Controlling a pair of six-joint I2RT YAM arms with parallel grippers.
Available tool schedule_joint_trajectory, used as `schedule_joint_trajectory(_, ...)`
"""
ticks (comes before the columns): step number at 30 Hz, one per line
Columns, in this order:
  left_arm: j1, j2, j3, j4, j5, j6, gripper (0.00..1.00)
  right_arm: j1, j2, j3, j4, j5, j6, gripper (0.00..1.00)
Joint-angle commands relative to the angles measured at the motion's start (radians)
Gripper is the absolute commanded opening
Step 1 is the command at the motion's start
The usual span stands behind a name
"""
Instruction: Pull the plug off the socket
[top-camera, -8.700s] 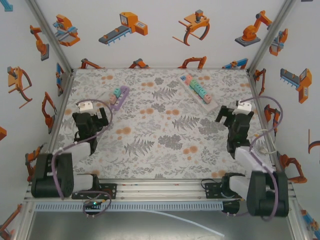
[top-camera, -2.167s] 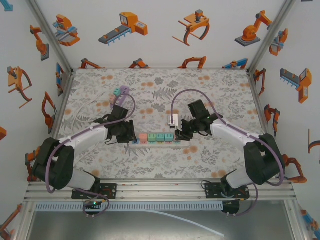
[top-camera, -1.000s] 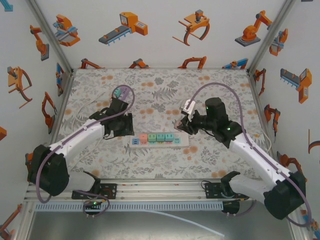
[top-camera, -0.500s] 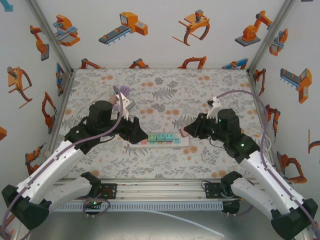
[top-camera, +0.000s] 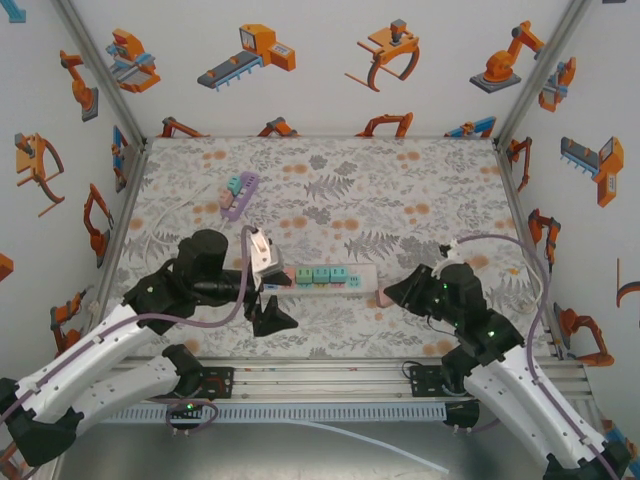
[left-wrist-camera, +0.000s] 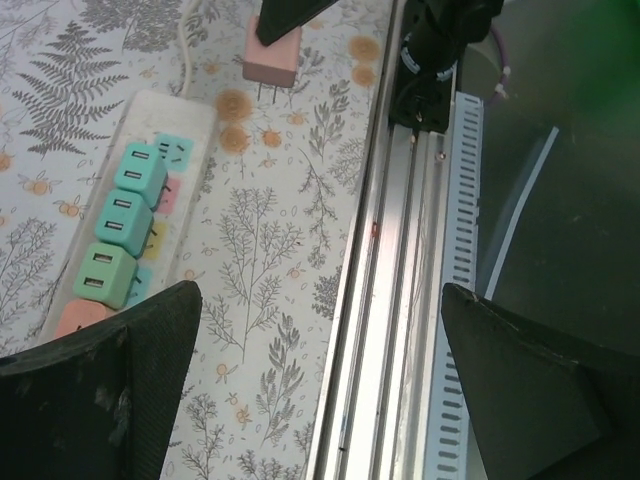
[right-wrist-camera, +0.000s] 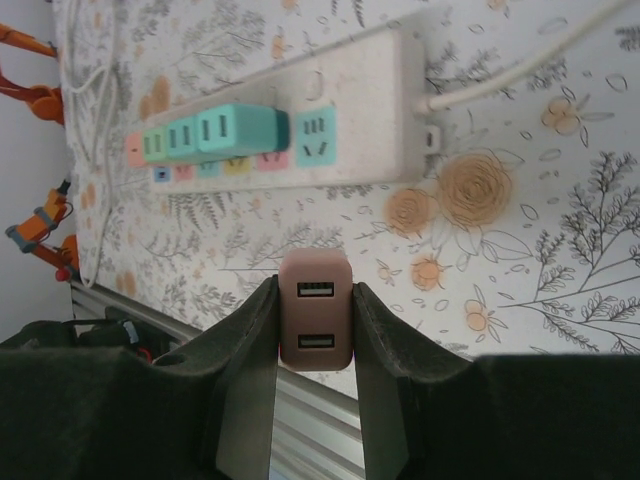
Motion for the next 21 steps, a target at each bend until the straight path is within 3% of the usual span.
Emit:
schedule_joint_trajectory(1, -0.018, 0.008, -0.005, 0.014, -0.010, 0.084, 0.97, 0.000, 0.014, -0.061, 0.124, 0.017, 0.067, 0.12)
schedule_joint_trajectory(11, -0.025, 0.037, -0.021, 0.035, -0.077, 0.098, 0.97, 0.006, 0.227, -0.167, 0.406, -0.002, 0.093, 0.14)
schedule_joint_trajectory(21, -0.028, 0.016, -0.045, 0.053, -0.123, 0.089, 0.97, 0.018, 0.232, -0.198, 0.364, 0.041, 0.102, 0.34)
